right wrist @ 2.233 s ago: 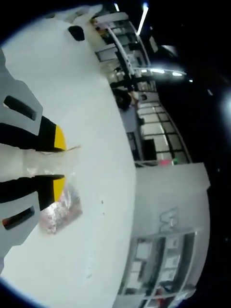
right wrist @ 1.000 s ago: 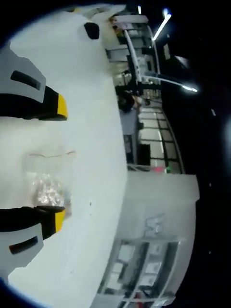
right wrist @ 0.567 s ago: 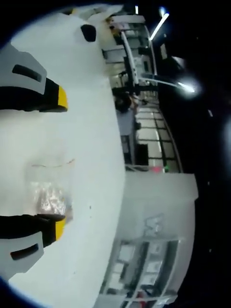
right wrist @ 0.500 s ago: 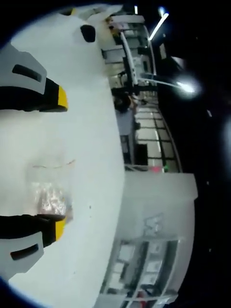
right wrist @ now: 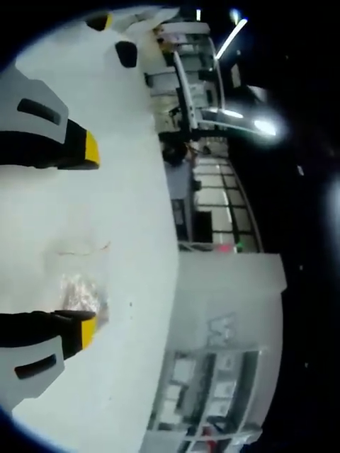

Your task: Open the resealable bag by pulling the two sides of the seal apart until the entire bag opening is separated and visibly accessible.

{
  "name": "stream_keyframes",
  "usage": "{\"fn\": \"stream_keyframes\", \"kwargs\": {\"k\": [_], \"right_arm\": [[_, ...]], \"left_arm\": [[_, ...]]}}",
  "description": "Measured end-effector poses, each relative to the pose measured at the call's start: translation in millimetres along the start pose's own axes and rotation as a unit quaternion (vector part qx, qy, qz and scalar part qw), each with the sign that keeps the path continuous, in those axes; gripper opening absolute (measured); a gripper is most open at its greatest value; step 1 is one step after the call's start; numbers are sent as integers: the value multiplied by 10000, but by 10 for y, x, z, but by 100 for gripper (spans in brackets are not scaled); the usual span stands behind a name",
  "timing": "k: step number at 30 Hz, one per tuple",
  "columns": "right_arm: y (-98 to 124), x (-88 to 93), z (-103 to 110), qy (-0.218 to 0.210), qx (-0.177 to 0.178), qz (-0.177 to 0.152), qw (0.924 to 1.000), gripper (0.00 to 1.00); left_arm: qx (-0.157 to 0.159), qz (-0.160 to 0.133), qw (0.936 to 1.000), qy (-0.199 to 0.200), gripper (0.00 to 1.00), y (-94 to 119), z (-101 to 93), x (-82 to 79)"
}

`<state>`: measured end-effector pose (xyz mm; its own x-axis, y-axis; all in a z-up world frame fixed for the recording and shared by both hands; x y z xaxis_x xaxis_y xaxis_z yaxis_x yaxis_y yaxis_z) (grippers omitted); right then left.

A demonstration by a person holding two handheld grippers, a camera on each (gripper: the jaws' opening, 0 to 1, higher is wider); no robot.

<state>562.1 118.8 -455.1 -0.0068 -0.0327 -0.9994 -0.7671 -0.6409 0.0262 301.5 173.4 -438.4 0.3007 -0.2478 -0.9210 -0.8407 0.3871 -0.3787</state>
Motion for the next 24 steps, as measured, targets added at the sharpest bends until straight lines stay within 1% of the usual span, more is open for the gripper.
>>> {"fn": "stream_keyframes", "kwargs": {"k": [4, 7, 14, 24], "right_arm": [[63, -24, 0, -13, -1, -53, 10000, 81], [83, -45, -41, -23, 21, -92, 10000, 80], [248, -88, -76, -51, 79, -205, 9997, 79], [448, -97, -117, -140, 155, -326, 9993, 77]], "left_arm": [[6, 11, 10000, -7, 93, -3, -2, 8], [-1, -3, 10000, 9, 93, -4, 1, 3], [-18, -34, 10000, 19, 93, -5, 7, -7], [-40, -57, 10000, 43, 93, -4, 16, -16]]}}
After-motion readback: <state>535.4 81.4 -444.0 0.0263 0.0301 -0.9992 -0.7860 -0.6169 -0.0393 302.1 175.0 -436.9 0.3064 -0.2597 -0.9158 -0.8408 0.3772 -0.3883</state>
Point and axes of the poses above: the point that each gripper's makers call its tool centre point, and the gripper's own axes: y roughly backward along the fingers, z roughly to its left, x roughly out of its underside, the point moved 1 cm from there along y, roughly backward along the fingers, and after that the axes turned 12 degrees about -z, right-handed, at the moved point
